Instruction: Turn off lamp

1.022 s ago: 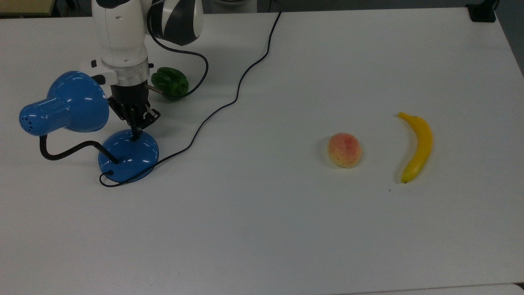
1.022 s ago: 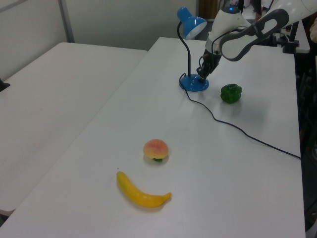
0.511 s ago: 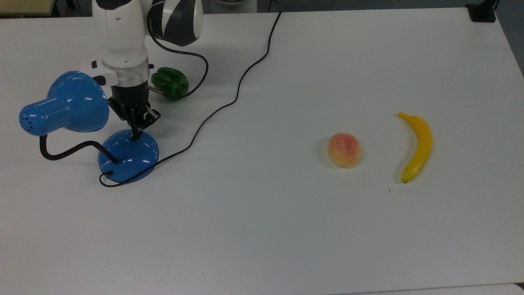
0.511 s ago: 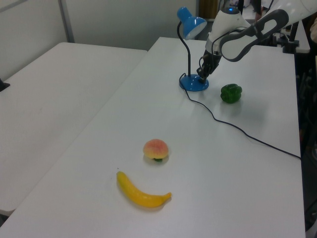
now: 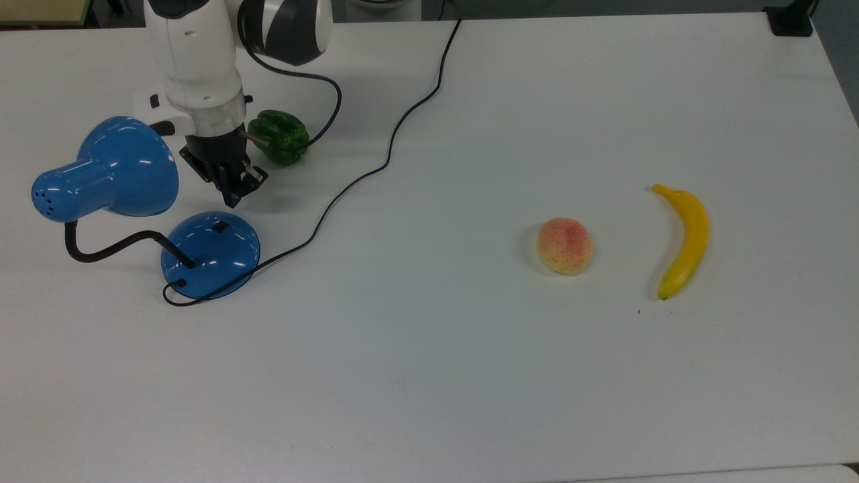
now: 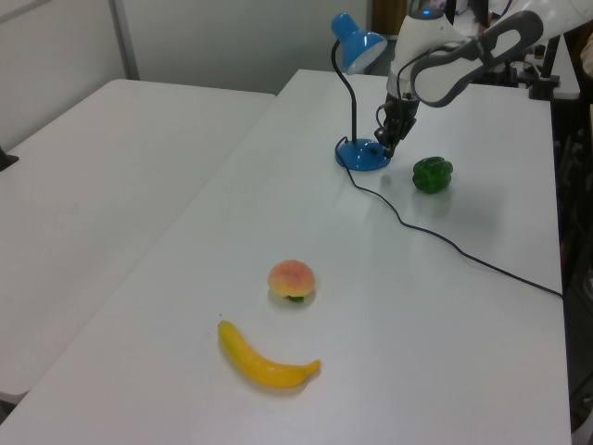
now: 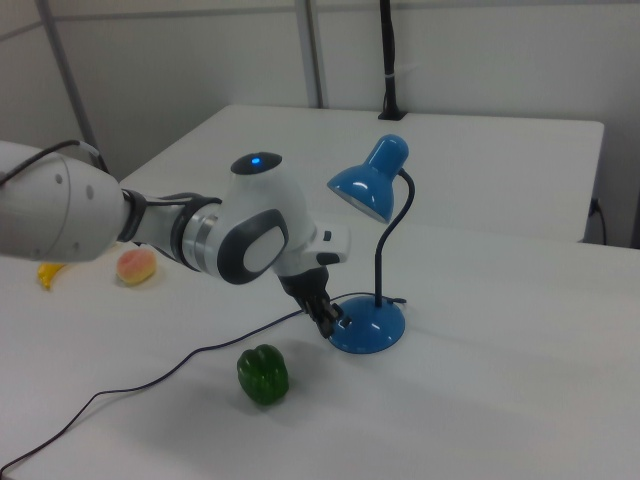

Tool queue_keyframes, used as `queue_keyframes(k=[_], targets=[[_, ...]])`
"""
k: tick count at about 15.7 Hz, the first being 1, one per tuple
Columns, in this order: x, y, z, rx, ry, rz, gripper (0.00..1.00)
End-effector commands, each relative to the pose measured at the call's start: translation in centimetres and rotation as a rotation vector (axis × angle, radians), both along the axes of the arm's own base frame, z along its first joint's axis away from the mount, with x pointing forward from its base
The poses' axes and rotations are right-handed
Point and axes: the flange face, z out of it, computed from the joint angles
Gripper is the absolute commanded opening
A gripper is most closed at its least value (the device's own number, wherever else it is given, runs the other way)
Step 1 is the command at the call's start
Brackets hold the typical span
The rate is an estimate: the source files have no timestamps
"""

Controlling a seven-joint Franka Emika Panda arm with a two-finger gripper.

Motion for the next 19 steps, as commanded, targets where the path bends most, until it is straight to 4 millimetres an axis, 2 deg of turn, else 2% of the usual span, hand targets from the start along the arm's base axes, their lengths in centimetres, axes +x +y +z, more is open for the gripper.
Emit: queue_keyframes(k=[1,4,8,10,13,14,19], targets=[[-1.2,2.4,3.9,0.004,0.046,0.02,0.0],[-2.1,6.1,7.0,0.011,0.09,0.089,0.0],[-1.9,11.6,12.4,0.01,0.159,0.222,0.0],[-1.8,13.4,15.0,0.007,0.188,0.261,0.0],[-2.7,16.7,18.2,-0.009,0.243,0.42,0.0],[-3.2,17.7,18.7,-0.014,0.252,0.451,0.0],[-6.0,19.3,23.1,-0.025,0.251,0.554,0.0]])
